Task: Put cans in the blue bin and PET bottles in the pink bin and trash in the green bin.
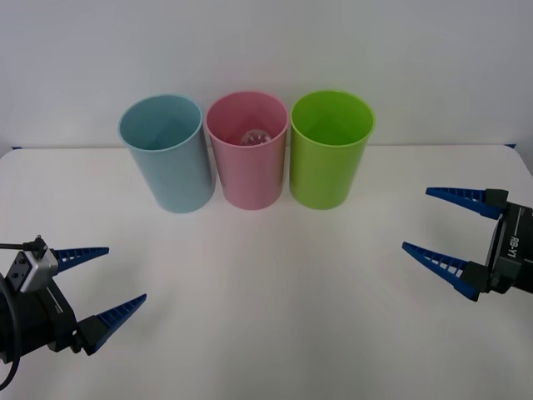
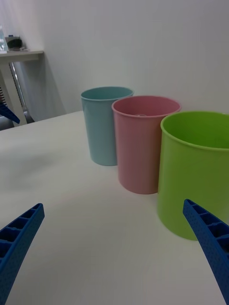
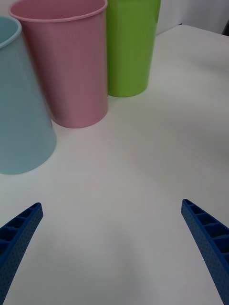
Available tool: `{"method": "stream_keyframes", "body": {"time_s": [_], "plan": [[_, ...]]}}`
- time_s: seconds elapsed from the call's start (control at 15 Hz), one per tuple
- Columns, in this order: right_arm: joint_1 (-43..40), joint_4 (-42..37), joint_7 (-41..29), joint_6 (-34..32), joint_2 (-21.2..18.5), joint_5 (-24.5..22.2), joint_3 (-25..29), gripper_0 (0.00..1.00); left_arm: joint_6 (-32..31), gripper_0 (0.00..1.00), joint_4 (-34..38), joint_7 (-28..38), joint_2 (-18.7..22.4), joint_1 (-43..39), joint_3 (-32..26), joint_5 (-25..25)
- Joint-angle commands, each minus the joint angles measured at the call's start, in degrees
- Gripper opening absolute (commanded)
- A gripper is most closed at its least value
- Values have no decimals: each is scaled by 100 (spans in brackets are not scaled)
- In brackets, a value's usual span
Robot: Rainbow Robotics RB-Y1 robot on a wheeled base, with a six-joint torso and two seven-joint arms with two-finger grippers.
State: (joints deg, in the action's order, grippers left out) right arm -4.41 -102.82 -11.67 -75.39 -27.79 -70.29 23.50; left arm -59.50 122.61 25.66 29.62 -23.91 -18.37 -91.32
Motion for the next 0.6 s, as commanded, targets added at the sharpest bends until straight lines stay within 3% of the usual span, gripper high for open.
{"method": "stream_keyframes", "body": {"time_s": [0.07,0.6], "plan": [[-16,166,297,-37,2,156,41,100,0,100,0,0,0,0,0,0],[-95,175,306,-72,10,94,-12,100,0,100,0,0,0,0,0,0]]}}
